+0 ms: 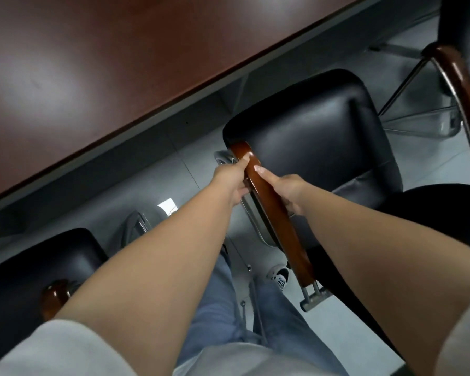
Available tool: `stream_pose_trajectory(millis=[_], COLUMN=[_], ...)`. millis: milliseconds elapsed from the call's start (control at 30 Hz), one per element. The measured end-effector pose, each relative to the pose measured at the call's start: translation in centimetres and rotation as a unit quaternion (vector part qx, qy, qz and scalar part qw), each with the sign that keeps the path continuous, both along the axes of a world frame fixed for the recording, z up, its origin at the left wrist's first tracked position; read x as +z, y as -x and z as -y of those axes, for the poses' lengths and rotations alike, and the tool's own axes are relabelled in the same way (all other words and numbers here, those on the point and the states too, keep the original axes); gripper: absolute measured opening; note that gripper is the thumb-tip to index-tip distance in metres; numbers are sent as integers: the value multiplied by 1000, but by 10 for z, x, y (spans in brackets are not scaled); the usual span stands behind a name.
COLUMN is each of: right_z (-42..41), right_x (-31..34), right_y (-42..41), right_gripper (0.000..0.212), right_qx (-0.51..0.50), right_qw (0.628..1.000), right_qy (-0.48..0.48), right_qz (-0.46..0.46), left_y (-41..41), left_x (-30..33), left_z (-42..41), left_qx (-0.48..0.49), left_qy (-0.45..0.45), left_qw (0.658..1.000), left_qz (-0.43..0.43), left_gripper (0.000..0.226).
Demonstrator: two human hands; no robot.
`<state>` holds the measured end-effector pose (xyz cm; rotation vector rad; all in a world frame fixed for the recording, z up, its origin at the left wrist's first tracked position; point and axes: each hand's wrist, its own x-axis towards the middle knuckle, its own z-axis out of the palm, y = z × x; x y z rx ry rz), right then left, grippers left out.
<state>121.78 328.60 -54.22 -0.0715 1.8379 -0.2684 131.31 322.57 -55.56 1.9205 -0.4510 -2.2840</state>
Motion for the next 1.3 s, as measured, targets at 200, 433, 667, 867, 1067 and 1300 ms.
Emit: stream_pose_trajectory(millis=[200, 433, 667, 867, 1067, 1300], right_z=[8, -8, -34, -53, -95, -190], right_x=[-5, -4, -1, 23, 77, 128], right_y=[-2, -14, -36, -42, -58, -70], right_gripper=[84, 87, 77, 40, 32, 26], right_qx=[-17, -6, 15, -13, -105, -55], right_qw=[1000, 1000, 1000, 992, 960, 929], right_qy=[-11, -14, -3, 101, 258, 366], right_qz=[-11, -11, -12, -70, -36, 11], left_y=[2, -14, -35, -42, -60, -51], left_x=[-6, -5, -1, 31, 95, 157], left_z=[10, -10, -39, -59, -126, -254], left_qx=[-20, -28, 2, 4, 114, 260], left_qy=[12, 16, 7, 67, 205, 239], left_qw=[1000, 999, 999, 997, 972, 935], left_qz=[18, 31, 38, 26, 19, -33], left_gripper=[35, 32, 35, 47, 28, 16])
